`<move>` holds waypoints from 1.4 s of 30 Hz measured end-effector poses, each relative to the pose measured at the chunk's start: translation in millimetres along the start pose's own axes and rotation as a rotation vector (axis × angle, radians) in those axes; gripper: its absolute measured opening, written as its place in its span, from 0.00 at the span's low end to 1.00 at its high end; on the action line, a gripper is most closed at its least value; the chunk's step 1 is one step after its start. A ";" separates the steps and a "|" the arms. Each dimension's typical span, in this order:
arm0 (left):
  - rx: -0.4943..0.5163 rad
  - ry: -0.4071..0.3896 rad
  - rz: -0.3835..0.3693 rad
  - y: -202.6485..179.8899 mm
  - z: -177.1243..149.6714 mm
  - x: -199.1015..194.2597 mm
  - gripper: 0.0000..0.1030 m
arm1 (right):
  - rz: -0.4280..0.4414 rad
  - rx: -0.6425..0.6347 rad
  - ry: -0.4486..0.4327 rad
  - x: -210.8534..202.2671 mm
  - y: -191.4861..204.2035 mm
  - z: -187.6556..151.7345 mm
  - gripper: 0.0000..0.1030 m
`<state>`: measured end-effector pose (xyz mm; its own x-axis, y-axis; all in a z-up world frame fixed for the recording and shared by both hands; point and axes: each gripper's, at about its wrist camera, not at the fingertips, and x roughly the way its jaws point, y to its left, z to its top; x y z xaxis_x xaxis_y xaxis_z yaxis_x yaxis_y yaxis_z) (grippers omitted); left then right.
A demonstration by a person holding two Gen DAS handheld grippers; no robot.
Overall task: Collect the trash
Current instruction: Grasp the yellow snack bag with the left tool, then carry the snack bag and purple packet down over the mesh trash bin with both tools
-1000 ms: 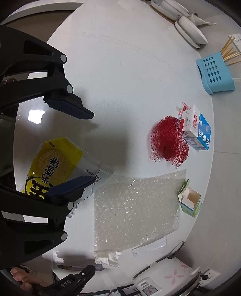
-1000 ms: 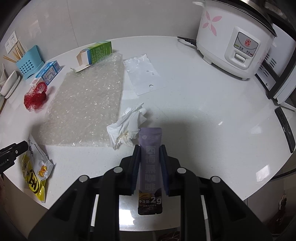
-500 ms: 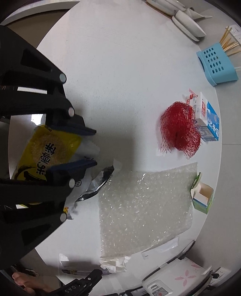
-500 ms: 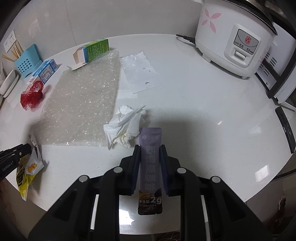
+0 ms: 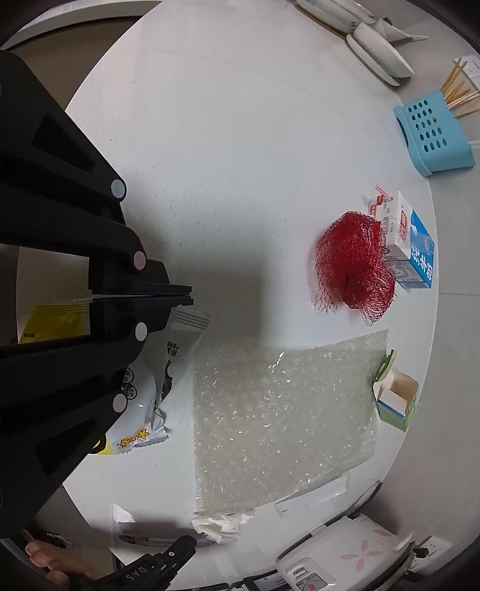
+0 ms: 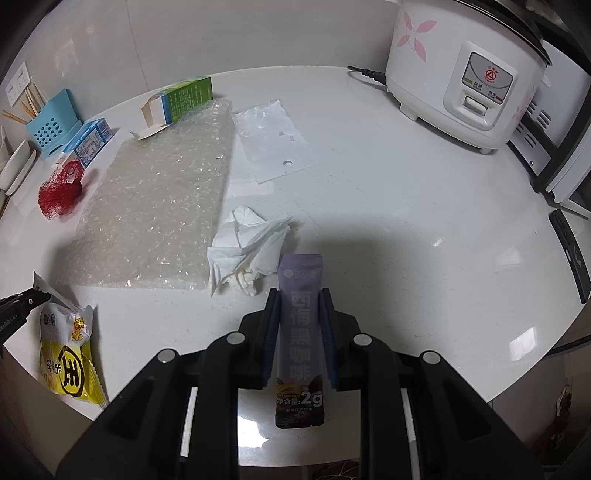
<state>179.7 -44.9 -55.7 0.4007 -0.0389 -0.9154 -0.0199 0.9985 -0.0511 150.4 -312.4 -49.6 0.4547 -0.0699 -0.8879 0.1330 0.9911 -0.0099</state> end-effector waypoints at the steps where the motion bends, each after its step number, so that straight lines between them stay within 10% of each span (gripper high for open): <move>1: 0.000 -0.006 -0.010 0.8 0.0 -2.9 0.00 | 0.000 0.000 0.000 -0.1 -0.1 -0.2 0.20; 4: -0.005 -0.001 -0.032 1.9 -1.2 -11.1 0.21 | 0.001 0.001 0.001 0.3 -0.9 -0.2 0.20; 6: -0.016 -0.030 -0.041 2.6 -4.0 -19.6 0.52 | 0.003 0.002 0.003 0.3 -1.3 -0.4 0.20; 16: 0.054 -0.022 -0.069 -22.5 -25.2 -24.0 0.63 | 0.006 0.002 0.002 -4.0 -2.2 -3.4 0.20; 21: 0.055 0.008 -0.065 -26.0 -30.1 -14.1 0.58 | 0.007 0.004 0.000 -5.8 -2.3 -4.0 0.20; 27: 0.053 0.033 -0.055 -26.7 -32.4 -8.5 0.11 | 0.008 0.005 -0.001 -5.7 -3.8 -4.5 0.20; 42: 0.035 0.013 -0.062 -16.8 -31.0 -16.4 0.06 | 0.014 0.008 0.000 -5.7 -5.8 -7.0 0.20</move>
<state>145.0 -62.3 -52.2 0.3881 -0.1011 -0.9160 0.0365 0.9949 -0.0943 140.8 -317.0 -47.7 0.4569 -0.0566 -0.8877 0.1336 0.9910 0.0056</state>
